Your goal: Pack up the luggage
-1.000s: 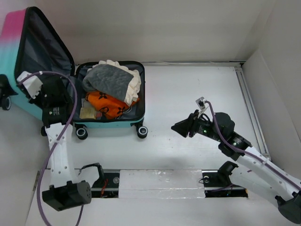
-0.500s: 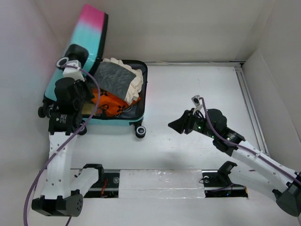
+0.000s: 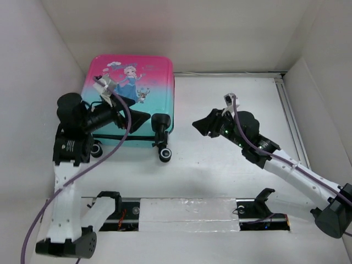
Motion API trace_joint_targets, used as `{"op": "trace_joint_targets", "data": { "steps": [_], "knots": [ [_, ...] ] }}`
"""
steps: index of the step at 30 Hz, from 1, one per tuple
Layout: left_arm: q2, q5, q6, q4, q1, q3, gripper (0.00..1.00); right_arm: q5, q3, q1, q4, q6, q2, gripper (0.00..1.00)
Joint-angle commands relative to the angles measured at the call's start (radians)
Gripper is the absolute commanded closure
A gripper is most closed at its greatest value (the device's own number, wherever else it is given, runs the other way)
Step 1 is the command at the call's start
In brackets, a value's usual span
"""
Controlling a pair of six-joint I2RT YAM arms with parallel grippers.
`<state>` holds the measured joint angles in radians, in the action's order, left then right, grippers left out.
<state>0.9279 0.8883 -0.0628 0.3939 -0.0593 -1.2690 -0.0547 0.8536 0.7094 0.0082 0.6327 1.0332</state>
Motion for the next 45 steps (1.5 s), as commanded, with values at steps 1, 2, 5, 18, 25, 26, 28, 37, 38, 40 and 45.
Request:
{"op": "trace_joint_targets", "data": {
  "steps": [1,2,5,18,25,26,28,37,38,40,45],
  "knots": [
    [-0.112,0.107,-0.082,-0.190,0.001,-0.013,0.00,0.058,0.064,0.010,0.035,-0.002,0.036,0.50],
    [-0.122,0.016,-0.112,-0.211,0.001,-0.023,0.00,0.067,0.077,0.010,0.035,-0.002,0.047,0.50],
    [-0.078,-0.351,-0.173,-0.225,0.001,-0.087,0.00,0.076,0.090,0.010,0.035,-0.002,0.083,0.55],
    [0.649,-0.960,-0.290,-0.083,0.193,-0.571,0.77,0.188,0.186,0.010,0.065,-0.047,0.260,1.00],
    [0.940,-0.986,-0.335,-0.023,0.366,-0.757,0.80,0.177,0.311,0.001,0.075,-0.065,0.441,1.00],
    [0.963,-0.977,-0.345,-0.012,0.384,-0.795,0.81,0.177,0.323,-0.008,0.075,-0.065,0.453,1.00],
    [1.032,-0.977,-0.345,0.012,0.430,-0.840,0.81,0.177,0.334,-0.008,0.088,-0.074,0.491,1.00],
    [1.271,-0.872,-0.256,0.111,0.414,-0.934,0.85,0.130,0.406,-0.070,0.107,-0.074,0.600,1.00],
    [1.290,-0.843,-0.247,0.124,0.405,-0.934,0.85,0.130,0.406,-0.070,0.107,-0.074,0.600,1.00],
    [1.319,-0.742,-0.247,0.138,0.404,-0.923,0.92,0.151,0.406,-0.079,0.107,-0.074,0.600,1.00],
    [1.275,-0.716,-0.227,0.077,0.276,-0.761,0.94,0.151,0.441,-0.137,0.125,-0.074,0.649,1.00]
  ]
}}
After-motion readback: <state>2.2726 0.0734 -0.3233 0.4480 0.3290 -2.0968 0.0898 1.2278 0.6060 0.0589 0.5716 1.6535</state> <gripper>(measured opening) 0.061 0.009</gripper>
